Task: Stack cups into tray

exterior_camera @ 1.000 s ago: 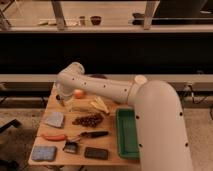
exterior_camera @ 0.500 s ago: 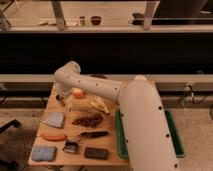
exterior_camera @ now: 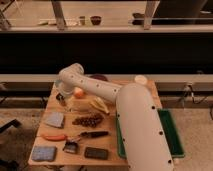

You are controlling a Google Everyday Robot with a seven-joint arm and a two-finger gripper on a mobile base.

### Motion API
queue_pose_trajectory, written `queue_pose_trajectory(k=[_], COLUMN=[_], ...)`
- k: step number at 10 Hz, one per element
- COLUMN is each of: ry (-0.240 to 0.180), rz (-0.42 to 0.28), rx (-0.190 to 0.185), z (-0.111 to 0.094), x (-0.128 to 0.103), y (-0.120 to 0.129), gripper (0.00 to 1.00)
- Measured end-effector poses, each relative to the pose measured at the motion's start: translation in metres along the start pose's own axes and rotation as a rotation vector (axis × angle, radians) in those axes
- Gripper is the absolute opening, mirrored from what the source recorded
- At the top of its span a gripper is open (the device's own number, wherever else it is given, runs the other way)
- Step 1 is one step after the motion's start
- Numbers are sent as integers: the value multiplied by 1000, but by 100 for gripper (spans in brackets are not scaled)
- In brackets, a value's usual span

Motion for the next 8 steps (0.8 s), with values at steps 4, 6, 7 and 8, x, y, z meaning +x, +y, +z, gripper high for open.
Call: queue_pose_trajectory(k=[4,6,7,8], ry=[-5,-8,-7,-6], rz=[15,19,22,22], rx=[57,63,60,58], z=[-6,-5,-3,-1], x=[9,11,13,13], y=[2,4,5,5], gripper=[62,62,61,56])
